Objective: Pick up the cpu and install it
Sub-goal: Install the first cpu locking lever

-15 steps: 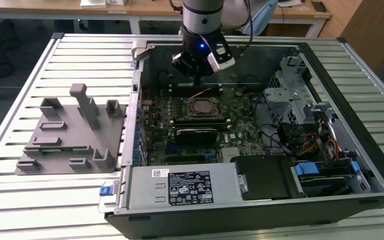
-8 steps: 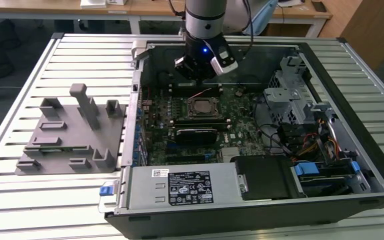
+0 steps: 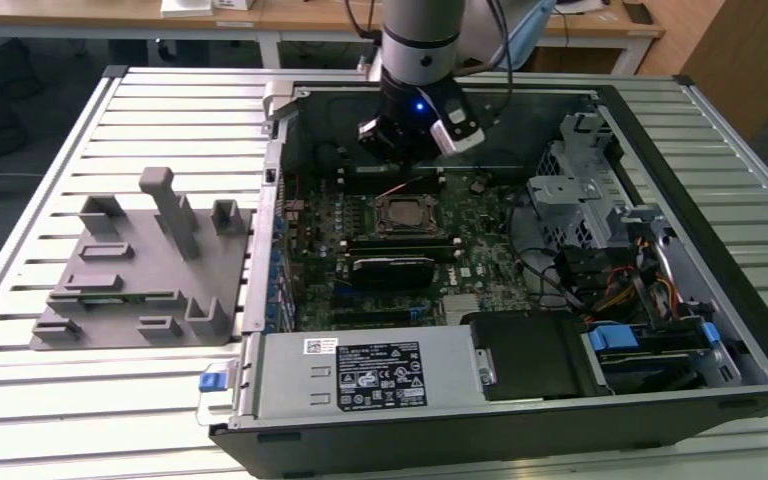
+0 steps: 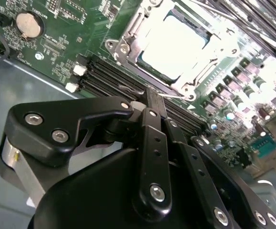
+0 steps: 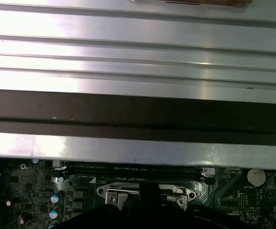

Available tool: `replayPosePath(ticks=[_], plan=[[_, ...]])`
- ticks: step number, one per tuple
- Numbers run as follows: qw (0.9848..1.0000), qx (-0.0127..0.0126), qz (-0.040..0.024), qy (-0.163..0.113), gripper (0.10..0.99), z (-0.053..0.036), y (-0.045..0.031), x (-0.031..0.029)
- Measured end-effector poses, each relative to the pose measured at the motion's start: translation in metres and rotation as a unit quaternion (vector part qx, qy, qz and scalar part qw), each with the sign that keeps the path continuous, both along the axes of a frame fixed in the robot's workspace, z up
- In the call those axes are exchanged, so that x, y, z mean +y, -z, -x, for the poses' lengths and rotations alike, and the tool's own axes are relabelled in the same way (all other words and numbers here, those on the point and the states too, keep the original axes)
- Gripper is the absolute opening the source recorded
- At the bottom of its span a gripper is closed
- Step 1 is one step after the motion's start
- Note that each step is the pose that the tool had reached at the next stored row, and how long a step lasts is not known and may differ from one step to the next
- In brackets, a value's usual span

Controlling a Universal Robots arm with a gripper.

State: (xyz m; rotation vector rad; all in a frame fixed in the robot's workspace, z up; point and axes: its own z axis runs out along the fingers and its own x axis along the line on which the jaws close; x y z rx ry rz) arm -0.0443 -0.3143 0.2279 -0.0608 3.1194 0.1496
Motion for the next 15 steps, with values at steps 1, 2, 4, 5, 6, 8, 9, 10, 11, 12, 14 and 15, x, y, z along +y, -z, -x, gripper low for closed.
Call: replayPosePath(ticks=[1,2,4,5,6,8,9,10,11,12,14,15], plan=[[1.0,0.0,0.0,-0.002,0.106,-0.0009,0.0009,0.0],[1.0,0.0,0.0,-0.004,0.106,-0.0017,0.0017,0.0],[1.0,0.0,0.0,-0.005,0.106,-0.0036,0.0031,0.0],[1.0,0.0,0.0,-0.005,0.106,-0.0047,0.0036,0.0],[1.0,0.0,0.0,-0.005,0.106,-0.0054,0.0039,0.0001],[1.0,0.0,0.0,-0.005,0.106,-0.0063,0.0048,0.0004],[1.0,0.0,0.0,-0.005,0.106,-0.0065,0.0052,0.0005],[1.0,-0.0001,-0.0001,-0.005,0.106,-0.0067,0.0058,0.0007],[1.0,-0.0001,-0.0001,-0.005,0.106,-0.0072,0.0064,0.0009],[1.0,0.0,-0.0001,-0.005,0.106,-0.0074,0.0071,0.0011],[1.0,0.0,0.0,-0.005,0.106,-0.0079,0.0085,0.0014],[1.0,0.0,0.0,-0.005,0.106,-0.0082,0.0092,0.0014]])
